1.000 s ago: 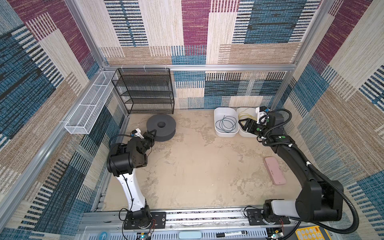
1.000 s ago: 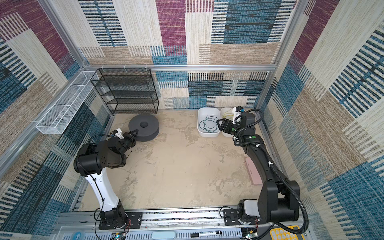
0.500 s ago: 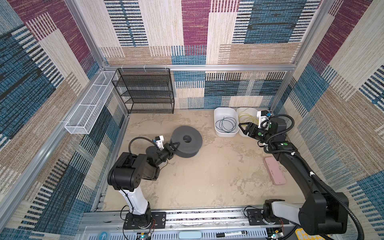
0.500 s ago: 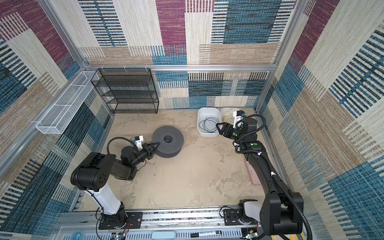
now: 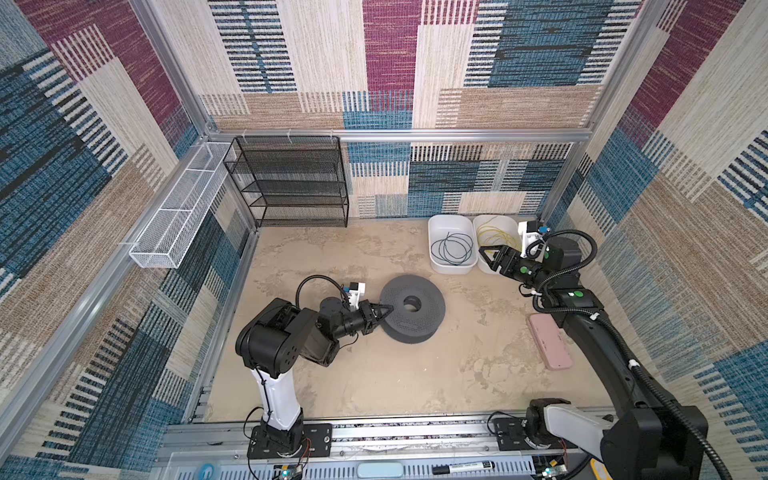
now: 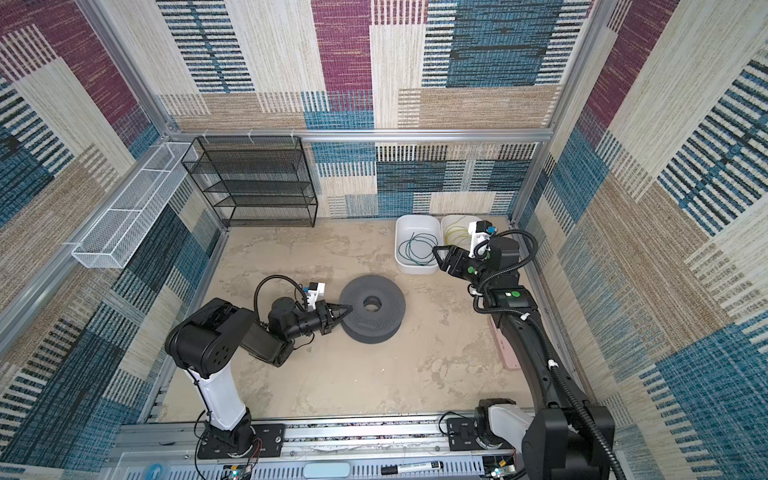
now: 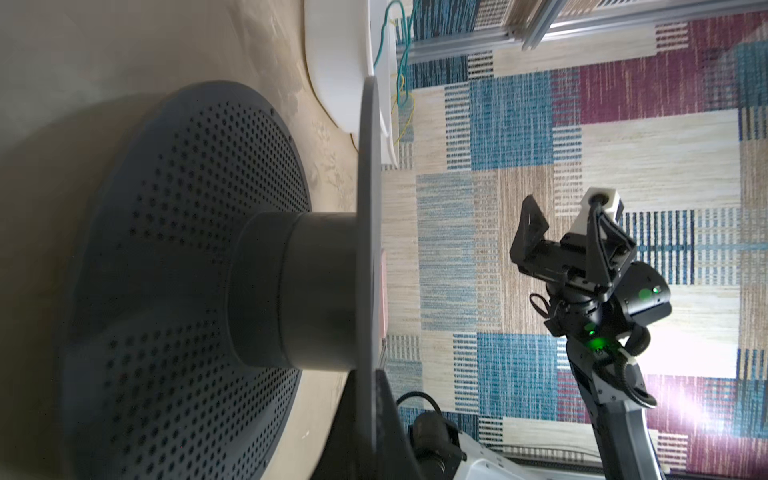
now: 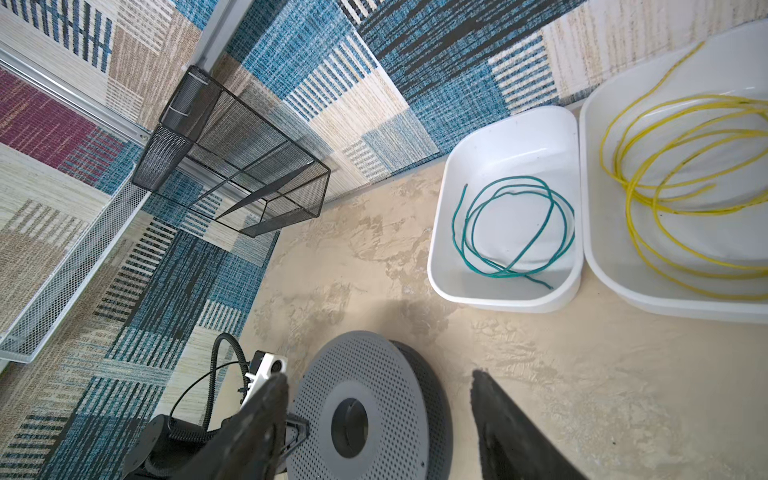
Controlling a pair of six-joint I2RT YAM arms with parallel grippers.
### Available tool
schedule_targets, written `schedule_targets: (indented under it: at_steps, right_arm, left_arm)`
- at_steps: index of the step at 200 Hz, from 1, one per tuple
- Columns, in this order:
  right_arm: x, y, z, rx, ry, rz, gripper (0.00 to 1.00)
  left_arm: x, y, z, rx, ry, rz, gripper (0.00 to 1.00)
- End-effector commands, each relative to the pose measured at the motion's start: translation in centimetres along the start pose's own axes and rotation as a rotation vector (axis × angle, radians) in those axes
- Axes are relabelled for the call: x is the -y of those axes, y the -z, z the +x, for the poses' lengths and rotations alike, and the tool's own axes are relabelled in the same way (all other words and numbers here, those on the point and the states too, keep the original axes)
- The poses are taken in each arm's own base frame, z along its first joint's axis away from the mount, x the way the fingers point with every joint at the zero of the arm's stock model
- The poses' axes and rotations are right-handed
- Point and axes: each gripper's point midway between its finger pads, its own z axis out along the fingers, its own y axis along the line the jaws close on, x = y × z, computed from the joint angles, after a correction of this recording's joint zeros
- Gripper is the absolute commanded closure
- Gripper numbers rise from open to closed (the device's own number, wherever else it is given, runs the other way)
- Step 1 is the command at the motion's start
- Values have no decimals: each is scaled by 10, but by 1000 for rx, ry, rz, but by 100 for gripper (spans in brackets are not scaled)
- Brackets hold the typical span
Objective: Wrap the cables
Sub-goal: 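Drag the grey spool with the left gripper toward the table centre, then open the left gripper off the spool while the right reaches into the green-wire tub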
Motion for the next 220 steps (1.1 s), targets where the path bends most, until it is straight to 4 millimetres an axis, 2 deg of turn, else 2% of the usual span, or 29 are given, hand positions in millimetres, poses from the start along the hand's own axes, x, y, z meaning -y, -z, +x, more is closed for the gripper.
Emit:
schedule_targets:
  at_steps: [1, 12, 47, 79, 95, 123, 128, 147, 157, 176, 207, 220]
  right_arm:
    - [-5, 1, -2, 4, -16, -19, 29]
    - [-5, 2, -1, 5, -22, -18, 29]
    - [-4, 6, 5, 8, -34, -19, 29]
    - [-3, 10, 8, 11, -35, -9, 28]
    - [-3, 11, 9, 6, -39, -3, 28]
    - [-5, 13, 4, 3, -28, 9, 27]
    - [-6, 14, 3, 6, -25, 14, 27]
    - [-3, 13, 3, -5, -25, 31, 27]
    - [-1, 12, 4, -8, -26, 41, 27]
    - [4, 10, 3, -13, -24, 67, 27]
    - [10, 7, -11, 33, -18, 129, 27]
    - [1, 5, -16, 49, -11, 81, 27]
  left_arm:
    - [-5, -3, 5, 5, -42, -23, 100]
    - [-4, -6, 5, 9, -57, -26, 100]
    - [-21, -7, 3, 30, -52, -85, 100]
    - [-29, -6, 2, 42, -43, -118, 70]
    - [-31, -3, 1, 53, -27, -148, 51]
    - [-27, 5, -3, 67, -37, -200, 31]
    - [-29, 8, -9, 96, -45, -231, 27]
    - [-18, 18, -11, 91, -104, -322, 18]
    - [-16, 30, -11, 93, -134, -409, 11]
    - [8, 52, -21, 151, -203, -493, 0]
    - [52, 81, -31, 201, -296, -590, 0]
    - [71, 94, -36, 220, -358, -634, 0]
